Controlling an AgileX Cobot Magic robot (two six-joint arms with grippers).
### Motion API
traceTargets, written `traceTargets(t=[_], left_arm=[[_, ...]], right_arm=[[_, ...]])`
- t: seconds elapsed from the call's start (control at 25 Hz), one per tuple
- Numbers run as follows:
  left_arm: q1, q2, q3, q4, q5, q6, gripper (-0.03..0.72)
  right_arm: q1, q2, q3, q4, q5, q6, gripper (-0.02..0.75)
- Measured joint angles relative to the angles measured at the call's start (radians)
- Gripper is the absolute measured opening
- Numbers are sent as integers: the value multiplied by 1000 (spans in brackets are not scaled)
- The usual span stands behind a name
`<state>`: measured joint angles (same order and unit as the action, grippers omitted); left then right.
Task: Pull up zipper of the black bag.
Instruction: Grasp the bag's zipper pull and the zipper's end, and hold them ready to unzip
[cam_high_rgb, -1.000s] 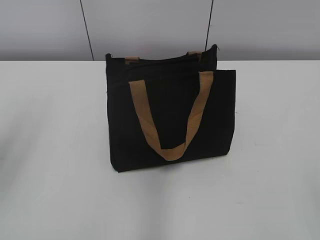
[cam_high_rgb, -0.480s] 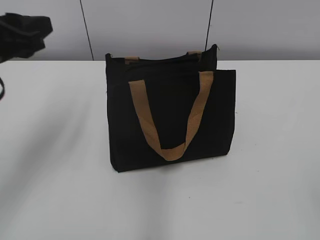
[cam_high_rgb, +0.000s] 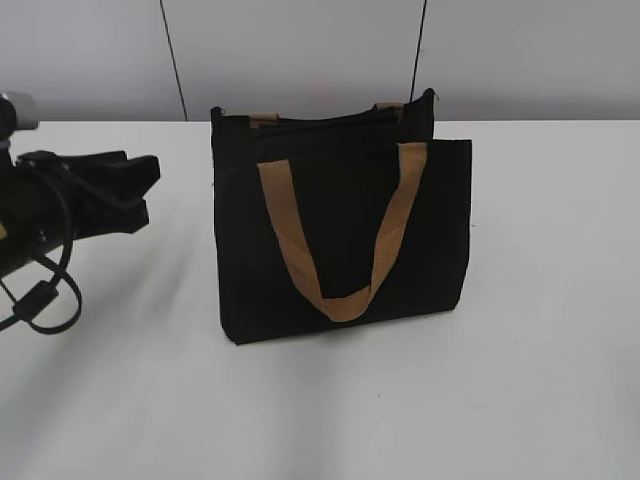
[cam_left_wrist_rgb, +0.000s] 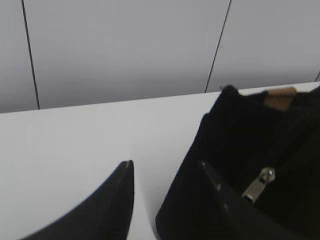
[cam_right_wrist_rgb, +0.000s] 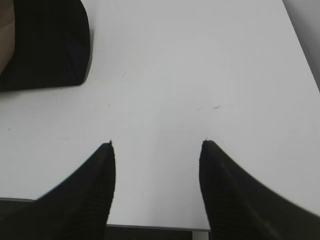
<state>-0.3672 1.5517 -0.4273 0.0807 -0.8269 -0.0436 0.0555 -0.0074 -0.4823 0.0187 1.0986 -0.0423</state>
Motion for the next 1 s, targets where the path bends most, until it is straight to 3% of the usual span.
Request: traceTargets(t=[0.12, 0.36, 1.0], left_arm=[[0, 77, 13, 47, -41, 0, 309], [-1, 245, 7, 248, -145, 0, 309], [-4, 424, -179, 366, -110, 0, 321]], right_arm=[[0, 0, 0, 0, 0, 0, 421], [0, 0, 0, 0, 0, 0, 421], [0, 0, 0, 0, 0, 0, 421]])
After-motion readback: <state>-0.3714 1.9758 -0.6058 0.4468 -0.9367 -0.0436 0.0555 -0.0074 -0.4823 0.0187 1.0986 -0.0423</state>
